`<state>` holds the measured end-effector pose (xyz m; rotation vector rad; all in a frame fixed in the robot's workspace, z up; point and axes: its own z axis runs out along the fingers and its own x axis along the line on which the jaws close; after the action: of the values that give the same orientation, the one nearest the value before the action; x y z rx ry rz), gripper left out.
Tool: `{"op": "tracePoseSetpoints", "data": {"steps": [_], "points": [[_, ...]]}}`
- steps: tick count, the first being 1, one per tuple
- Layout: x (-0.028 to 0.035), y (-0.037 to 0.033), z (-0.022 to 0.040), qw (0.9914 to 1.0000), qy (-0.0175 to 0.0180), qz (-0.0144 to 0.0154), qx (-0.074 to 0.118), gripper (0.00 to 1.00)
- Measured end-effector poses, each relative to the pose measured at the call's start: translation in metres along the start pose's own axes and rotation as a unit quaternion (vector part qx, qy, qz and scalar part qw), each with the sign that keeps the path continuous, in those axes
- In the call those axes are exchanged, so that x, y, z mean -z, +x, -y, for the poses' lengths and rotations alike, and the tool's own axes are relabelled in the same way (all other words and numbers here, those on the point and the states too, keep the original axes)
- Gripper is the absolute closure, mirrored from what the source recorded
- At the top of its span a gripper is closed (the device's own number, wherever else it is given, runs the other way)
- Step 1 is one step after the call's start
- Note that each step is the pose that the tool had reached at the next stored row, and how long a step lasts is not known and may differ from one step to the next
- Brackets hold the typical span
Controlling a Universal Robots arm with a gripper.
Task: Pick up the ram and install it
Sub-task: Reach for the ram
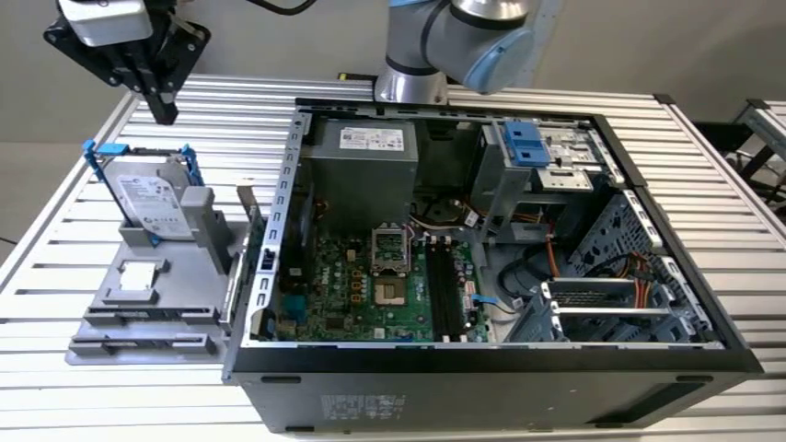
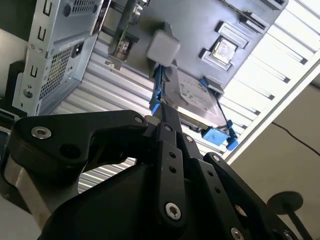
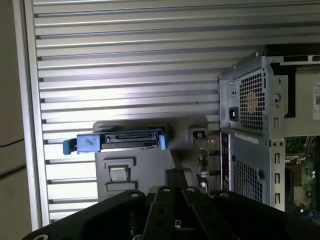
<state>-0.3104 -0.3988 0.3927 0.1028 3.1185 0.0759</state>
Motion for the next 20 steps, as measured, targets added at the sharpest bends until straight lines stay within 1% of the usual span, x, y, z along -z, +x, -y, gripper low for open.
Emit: {"op": "tracePoseSetpoints", "data": {"steps": [20], "points": [[0.0011, 0.0510, 0.0033, 1.00000, 0.0000, -0.0001, 0.001, 1.00]]}}
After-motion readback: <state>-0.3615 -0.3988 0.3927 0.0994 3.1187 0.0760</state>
